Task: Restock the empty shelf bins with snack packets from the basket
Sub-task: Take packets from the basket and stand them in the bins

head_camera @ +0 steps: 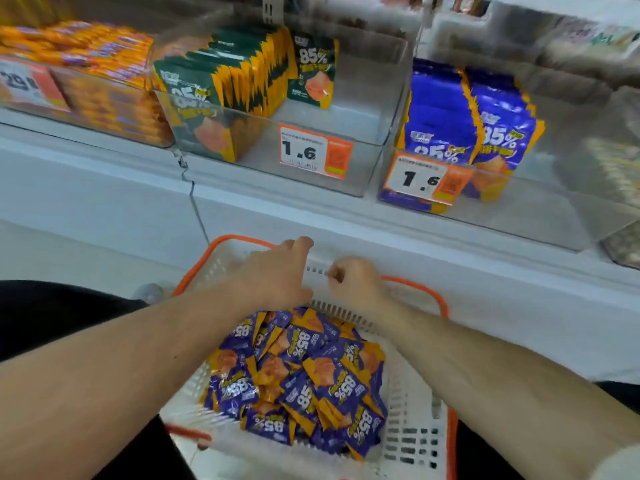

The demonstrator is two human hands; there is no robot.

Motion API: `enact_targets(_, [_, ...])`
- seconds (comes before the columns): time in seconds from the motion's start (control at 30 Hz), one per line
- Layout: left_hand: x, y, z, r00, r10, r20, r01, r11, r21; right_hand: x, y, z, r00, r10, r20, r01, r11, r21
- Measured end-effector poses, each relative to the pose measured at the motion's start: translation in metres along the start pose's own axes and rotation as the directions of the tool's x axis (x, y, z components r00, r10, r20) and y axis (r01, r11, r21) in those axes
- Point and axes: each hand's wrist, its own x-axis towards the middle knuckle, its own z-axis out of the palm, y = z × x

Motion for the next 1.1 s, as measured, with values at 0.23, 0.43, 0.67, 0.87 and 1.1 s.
enact_targets(0.23, [0.014, -0.007, 0.03, 0.957, 0.022, 0.29, -0.02, 1.0, -0.01, -0.041, 0.079, 0.11, 0.76, 0.432, 0.486, -0.276, 0.891, -0.36])
enact_targets(0.43, [0.02, -0.006, 0.029, 0.93, 0.011, 0.367, -0.007, 1.0, -0.012, -0.072, 0.103, 0.13, 0.585, 0.627, 0.515, -0.439, 0.778, -0.449])
enact_targets(0.67, [0.02, -0.004, 0.028, 0.923, 0.022, 0.385, -0.03, 0.999, 0.014, -0.07, 0.095, 0.138, 0.624, 0.676, 0.392, -0.502, 0.731, -0.461])
enact_targets(0.87, [0.019, -0.002, 0.03, 0.916, 0.053, 0.398, -0.052, 0.999, -0.014, -0.036, 0.069, 0.081, 0.705, 0.446, 0.552, -0.402, 0.892, -0.207])
enact_targets(1.1, [0.015, 0.01, 0.027, 0.954, 0.097, 0.283, -0.054, 0.986, -0.156, -0.012, -0.003, -0.052, 0.829, 0.168, 0.533, -0.059, 0.975, -0.216])
